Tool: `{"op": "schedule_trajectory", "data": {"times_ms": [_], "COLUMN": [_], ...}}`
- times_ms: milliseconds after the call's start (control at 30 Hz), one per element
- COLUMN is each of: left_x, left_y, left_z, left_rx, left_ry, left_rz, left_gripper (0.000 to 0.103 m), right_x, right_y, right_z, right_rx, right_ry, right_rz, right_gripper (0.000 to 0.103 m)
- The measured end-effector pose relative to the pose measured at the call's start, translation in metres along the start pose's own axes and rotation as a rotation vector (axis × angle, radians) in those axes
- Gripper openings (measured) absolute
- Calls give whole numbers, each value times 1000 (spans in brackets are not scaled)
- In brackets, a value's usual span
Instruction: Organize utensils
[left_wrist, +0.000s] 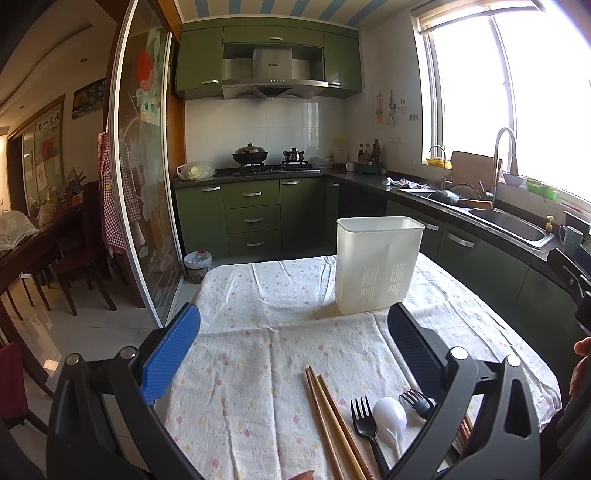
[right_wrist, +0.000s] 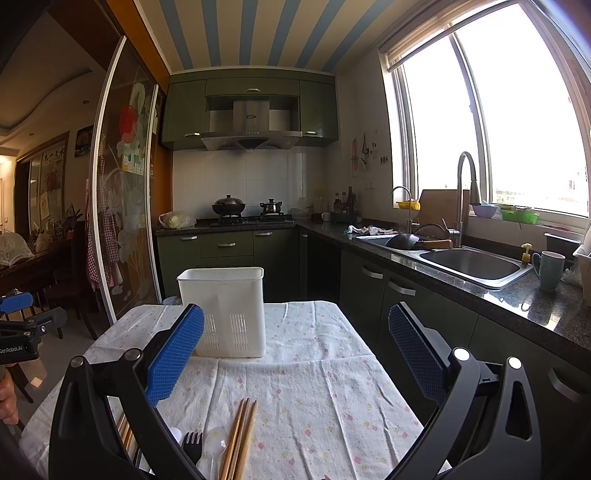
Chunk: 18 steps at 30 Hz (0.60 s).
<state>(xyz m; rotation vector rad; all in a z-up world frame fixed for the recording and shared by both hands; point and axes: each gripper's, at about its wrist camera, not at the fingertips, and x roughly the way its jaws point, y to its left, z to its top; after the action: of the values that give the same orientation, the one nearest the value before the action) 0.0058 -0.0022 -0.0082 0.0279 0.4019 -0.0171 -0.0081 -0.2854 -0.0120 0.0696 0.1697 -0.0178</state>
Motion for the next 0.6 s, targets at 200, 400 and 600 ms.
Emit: {"op": "schedule_trajectory", "data": {"times_ms": [200, 400, 600], "left_x": [0, 1, 8], "left_y": [0, 1, 6], "left_z": [0, -1, -2], "left_rx": [0, -2, -32], "left_ry": [0, 4, 43], "left_rz": [0, 2, -19], "left_gripper": [97, 97, 97], "right_x": [0, 0, 0], "right_y": [-1, -1, -1], "right_z": [1, 0, 1], "right_rx": [1, 2, 2], "right_ry": [1, 1, 3], "right_rz": [1, 2, 0], "right_gripper": [99, 99, 99]}}
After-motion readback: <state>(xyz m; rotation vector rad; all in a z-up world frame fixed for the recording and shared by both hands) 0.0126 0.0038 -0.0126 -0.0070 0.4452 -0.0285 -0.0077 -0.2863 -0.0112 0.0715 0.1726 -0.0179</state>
